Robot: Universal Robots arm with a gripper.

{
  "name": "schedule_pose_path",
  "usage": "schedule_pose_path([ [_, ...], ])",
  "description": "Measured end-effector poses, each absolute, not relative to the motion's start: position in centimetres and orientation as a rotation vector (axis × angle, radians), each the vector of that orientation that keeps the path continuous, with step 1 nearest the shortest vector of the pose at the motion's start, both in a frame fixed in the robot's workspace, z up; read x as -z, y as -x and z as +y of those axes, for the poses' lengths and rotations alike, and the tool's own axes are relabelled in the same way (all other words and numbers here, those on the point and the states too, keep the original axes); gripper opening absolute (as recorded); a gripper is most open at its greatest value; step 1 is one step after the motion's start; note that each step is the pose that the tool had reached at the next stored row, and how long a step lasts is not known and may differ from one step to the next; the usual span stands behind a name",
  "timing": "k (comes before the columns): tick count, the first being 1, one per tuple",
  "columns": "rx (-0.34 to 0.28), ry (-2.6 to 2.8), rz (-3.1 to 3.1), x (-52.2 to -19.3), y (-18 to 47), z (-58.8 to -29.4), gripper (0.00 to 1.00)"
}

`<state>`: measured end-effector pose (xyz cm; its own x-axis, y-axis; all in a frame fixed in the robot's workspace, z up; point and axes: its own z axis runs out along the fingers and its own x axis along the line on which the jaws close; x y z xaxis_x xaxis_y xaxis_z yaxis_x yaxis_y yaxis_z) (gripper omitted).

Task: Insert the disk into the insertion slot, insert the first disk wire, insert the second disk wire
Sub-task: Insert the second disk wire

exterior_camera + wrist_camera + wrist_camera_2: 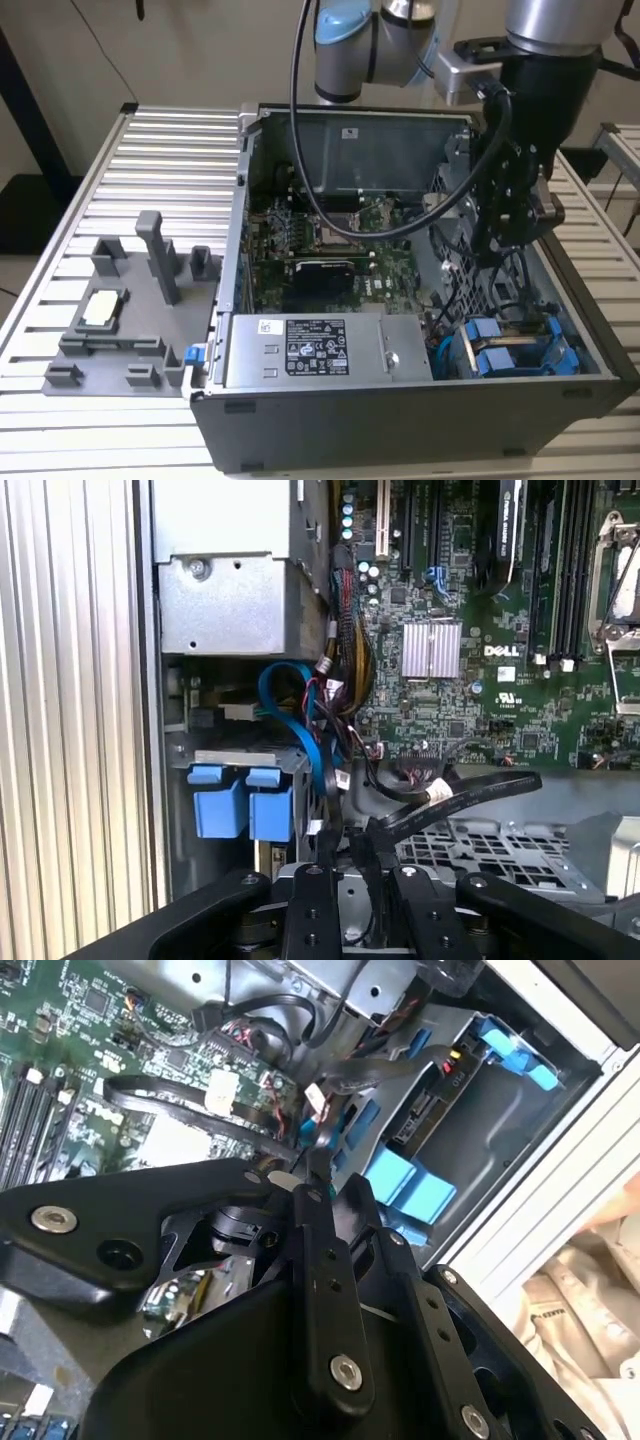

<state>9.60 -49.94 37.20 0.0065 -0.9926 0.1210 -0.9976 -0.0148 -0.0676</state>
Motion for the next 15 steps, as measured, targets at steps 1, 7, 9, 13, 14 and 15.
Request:
schedule_pose_path([
  [1, -0.212, -2.204, -2.179, -37.2, -9.4, -49.9, 0.27],
  [7, -0.243, -2.229, -2.178, -37.0, -8.7, -49.8, 0.27],
  [9, -0.251, -2.238, -2.177, -36.9, -8.4, -49.8, 0.27],
  [13, -0.274, -2.254, -2.178, -36.6, -7.9, -49.8, 0.27],
  [14, -0.282, -2.258, -2.178, -36.6, -7.8, -49.7, 0.27],
  [15, -0.289, -2.263, -2.178, -36.5, -7.7, -49.7, 0.27],
])
